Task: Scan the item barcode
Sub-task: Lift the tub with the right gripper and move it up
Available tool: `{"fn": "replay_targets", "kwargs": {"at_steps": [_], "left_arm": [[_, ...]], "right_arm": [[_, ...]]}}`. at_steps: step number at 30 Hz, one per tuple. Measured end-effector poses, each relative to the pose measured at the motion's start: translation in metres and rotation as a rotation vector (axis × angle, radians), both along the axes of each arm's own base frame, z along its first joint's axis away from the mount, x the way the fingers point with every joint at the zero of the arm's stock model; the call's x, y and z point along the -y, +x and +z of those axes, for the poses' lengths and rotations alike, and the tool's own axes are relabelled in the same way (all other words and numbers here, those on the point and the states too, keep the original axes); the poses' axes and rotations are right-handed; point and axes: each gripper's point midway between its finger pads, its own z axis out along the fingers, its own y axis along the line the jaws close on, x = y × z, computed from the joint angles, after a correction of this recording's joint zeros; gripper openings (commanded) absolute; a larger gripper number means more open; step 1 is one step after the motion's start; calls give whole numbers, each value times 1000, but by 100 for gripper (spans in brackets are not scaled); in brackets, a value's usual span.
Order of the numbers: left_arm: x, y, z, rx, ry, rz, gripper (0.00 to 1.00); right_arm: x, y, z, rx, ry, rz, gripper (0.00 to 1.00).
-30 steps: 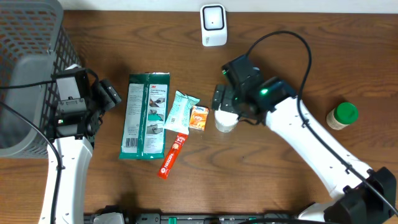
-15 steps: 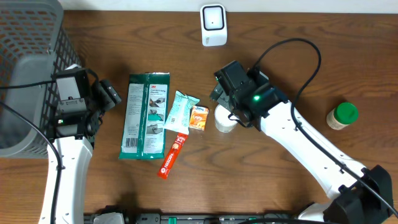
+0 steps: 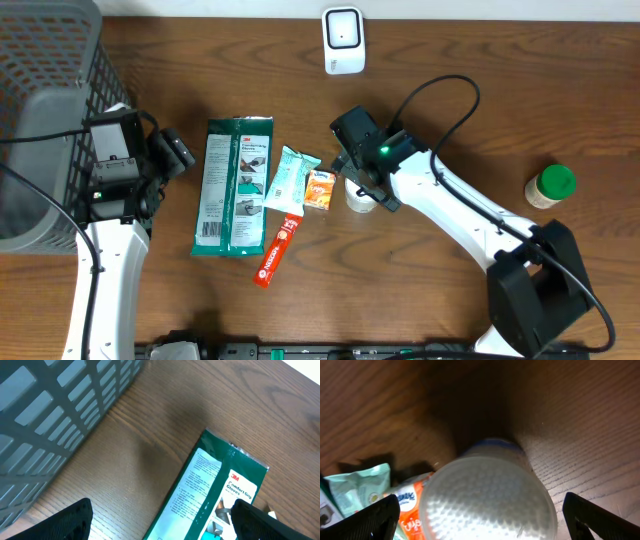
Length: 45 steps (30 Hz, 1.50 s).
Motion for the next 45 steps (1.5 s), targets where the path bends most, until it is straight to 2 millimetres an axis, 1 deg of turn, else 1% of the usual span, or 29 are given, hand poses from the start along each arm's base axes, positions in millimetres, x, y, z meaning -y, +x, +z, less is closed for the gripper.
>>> {"fn": "replay_targets", "kwargs": {"at_steps": [5,15,16,17,18,19,20,23,25,27,29,30,31,32,33,37,42,45], "left_arm": [[0,0,0,0,0,0,88],[0,0,0,0,0,0,88],[0,0,0,0,0,-1,88],[0,0,0,0,0,0,88],[0,0,0,0,0,0,88],[0,0,0,0,0,0,88],[0,0,0,0,0,-1,88],[0,0,0,0,0,0,88],[0,0,0,0,0,0,88],[0,0,0,0,0,0,88],[0,0,0,0,0,0,88],[0,0,0,0,0,0,88],[0,0,0,0,0,0,88],[0,0,0,0,0,0,88],[0,0,0,0,0,0,88],[0,0,0,0,0,0,88],[0,0,0,0,0,0,88],[0,0,0,0,0,0,88]], "right_arm": [[-2,-3,-8,-28,13,-22,99],[-11,-8,-9,-63,64,-24,99],[-11,-9,-9,-65,66,-23,93],[-12,-9,-9,-66,67,-22,81],[-12,-9,-9,-67,68,-19,73],[-12,-9,-9,-69,71,-21,66],[-13,-9,-9,-68,74,-23,61],[-15,-6,-5,-54,88,-30,51],[-20,-1,9,-19,118,-31,50],[-18,-2,8,-26,113,-32,52],[-15,-7,0,-52,94,-34,54],[-14,-8,-4,-63,85,-35,58],[-12,-11,-8,-78,74,-34,68],[-11,-13,-10,-85,71,-41,82],[-10,-14,-11,-92,67,-41,87],[-7,-17,-12,-101,46,-15,98],[-12,-8,-10,-63,59,16,99],[-19,1,-6,-21,69,77,99]]}}
